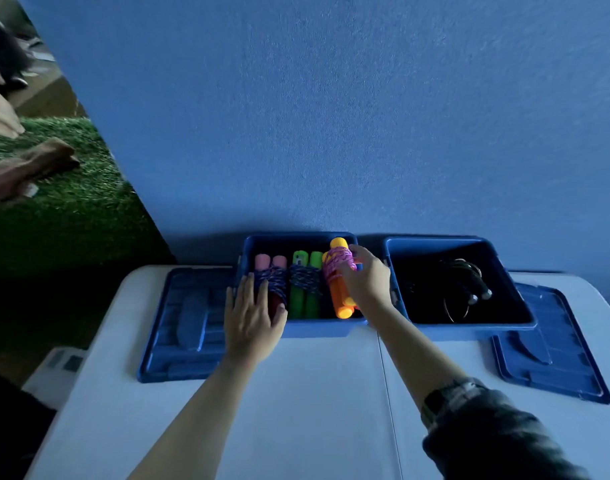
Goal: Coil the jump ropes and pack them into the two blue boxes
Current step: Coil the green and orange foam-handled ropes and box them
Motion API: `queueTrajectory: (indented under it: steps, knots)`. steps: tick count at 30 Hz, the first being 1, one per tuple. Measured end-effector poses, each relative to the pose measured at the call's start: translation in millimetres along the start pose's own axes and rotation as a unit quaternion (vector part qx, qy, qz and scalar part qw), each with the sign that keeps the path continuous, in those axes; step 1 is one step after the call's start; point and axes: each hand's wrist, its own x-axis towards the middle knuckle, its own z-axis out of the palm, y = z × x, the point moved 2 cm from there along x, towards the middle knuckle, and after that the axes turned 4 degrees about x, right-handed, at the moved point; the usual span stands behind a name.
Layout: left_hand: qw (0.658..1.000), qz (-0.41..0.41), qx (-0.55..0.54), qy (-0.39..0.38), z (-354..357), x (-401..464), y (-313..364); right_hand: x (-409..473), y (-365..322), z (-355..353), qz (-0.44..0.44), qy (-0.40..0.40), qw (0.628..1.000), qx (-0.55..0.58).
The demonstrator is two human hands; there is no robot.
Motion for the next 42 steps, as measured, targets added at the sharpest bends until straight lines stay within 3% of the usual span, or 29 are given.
queueTrajectory:
  steps: [7, 19, 24, 27, 29, 30, 32, 34, 36, 38, 42]
  knots:
    - [1.000, -0.008, 0.004, 0.009, 4.0, 0.7, -0.9, 0.5, 16.7, 23.0, -0.076, -0.091, 0.982, -0.148]
    - [0.999, -0.007, 0.002, 0.052, 6.4, -0.3, -0.2, -3.2, 26.6, 38.7, -0.123, -0.182, 0.876, -0.430]
    - [0.983, 0.023, -0.130, 0.124, 1.1, -10.7, -13.9, -0.6, 35.7, 37.1, -0.152, -0.193, 0.866, -0.435]
    - [0.961, -0.089, -0.214, 0.149, 2.6, -33.3, -38.0, -4.3, 39.4, 35.6, -0.161, -0.188, 0.873, -0.419]
    - [0.944, -0.207, -0.240, 0.091, 16.6, -53.4, -62.2, -10.5, 39.5, 33.9, -0.160, -0.168, 0.897, -0.377]
    - [0.952, -0.222, -0.208, 0.028, 24.9, -62.4, -73.2, -15.1, 38.9, 32.4, -0.166, -0.155, 0.908, -0.352]
    - [0.982, -0.142, -0.090, -0.083, 44.4, -81.4, -87.4, -25.3, 40.0, 30.8, -0.197, -0.132, 0.919, -0.316]
    - [0.981, -0.114, -0.009, -0.154, 52.2, -96.1, -93.3, -34.6, 44.0, 28.8, -0.231, -0.114, 0.917, -0.304]
    - [0.973, -0.160, 0.037, -0.165, 48.4, -103.9, -92.7, -42.5, 47.9, 26.2, -0.260, -0.091, 0.912, -0.303]
    - [0.968, -0.145, 0.067, -0.195, 47.2, -112.2, -82.0, -48.7, 51.1, 23.3, -0.278, -0.066, 0.911, -0.298]
    - [0.969, -0.123, 0.121, -0.176, 47.3, -127.0, -69.1, -57.6, 59.3, 18.4, -0.282, -0.047, 0.918, -0.275]
